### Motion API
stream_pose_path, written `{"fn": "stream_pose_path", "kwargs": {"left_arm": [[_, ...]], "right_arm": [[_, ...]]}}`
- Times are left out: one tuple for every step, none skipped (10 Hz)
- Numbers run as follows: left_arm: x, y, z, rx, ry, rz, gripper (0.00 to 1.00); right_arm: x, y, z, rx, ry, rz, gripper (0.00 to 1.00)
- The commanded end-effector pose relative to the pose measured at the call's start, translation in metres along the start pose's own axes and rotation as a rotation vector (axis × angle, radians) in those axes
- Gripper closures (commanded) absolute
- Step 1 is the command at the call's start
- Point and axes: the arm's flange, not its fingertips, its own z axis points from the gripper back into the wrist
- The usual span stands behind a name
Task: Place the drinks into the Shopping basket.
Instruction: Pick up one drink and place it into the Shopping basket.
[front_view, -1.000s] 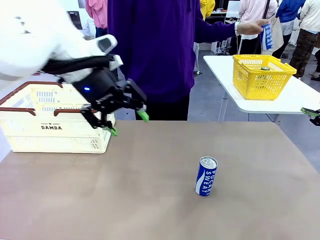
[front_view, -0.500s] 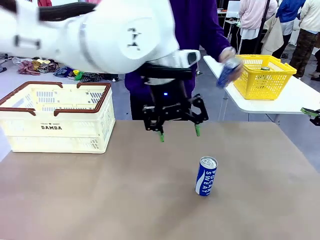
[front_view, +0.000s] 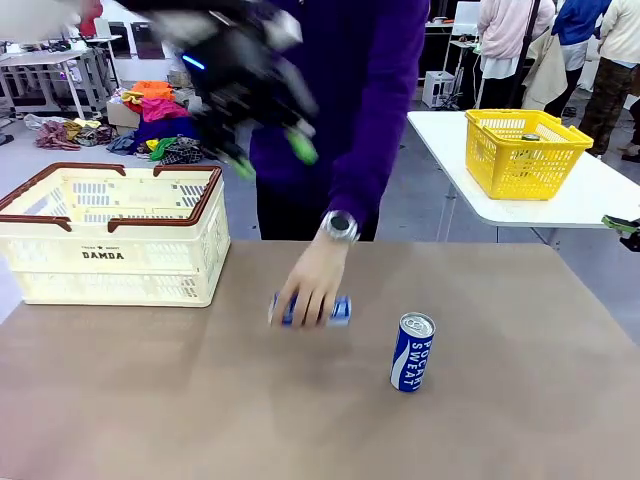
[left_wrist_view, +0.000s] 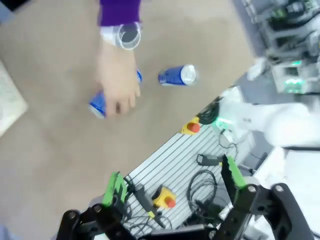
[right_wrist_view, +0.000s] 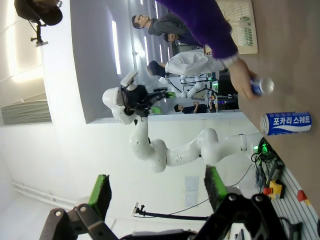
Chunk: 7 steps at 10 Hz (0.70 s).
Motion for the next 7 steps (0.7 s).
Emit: {"fn": "stream_pose_path", "kwargs": {"left_arm": [[-0.095,0.097,0.093,-0.09,-0.156,0.165,0.0],[-0.119,0.122,0.107,-0.16,-0.215,0.23,0.0],[-0.144,0.145,0.111,-0.193,-0.26,0.291,0.0],[-0.167,0.164,0.111,-0.23,-0.305,0.321,0.0],[-0.192,0.183,0.109,-0.286,-0.341,0.383,0.0],[-0.22,0.206,0.098,-0.343,-0.362,0.468,0.0],[-0.238,0.224,0.086,-0.372,-0.333,0.559,0.0]], "right_arm": [[0.0,0.006,0.002,0.013,-0.006,-0.014,0.0],[0.0,0.006,0.002,0.013,-0.006,-0.014,0.0],[0.0,0.006,0.002,0.013,-0.006,-0.014,0.0],[0.0,0.006,0.002,0.013,-0.006,-0.014,0.0],[0.0,0.006,0.002,0.013,-0.006,-0.014,0.0],[0.0,0.006,0.002,0.013,-0.006,-0.014,0.0],[0.0,0.006,0.002,0.013,-0.006,-0.014,0.0]]}}
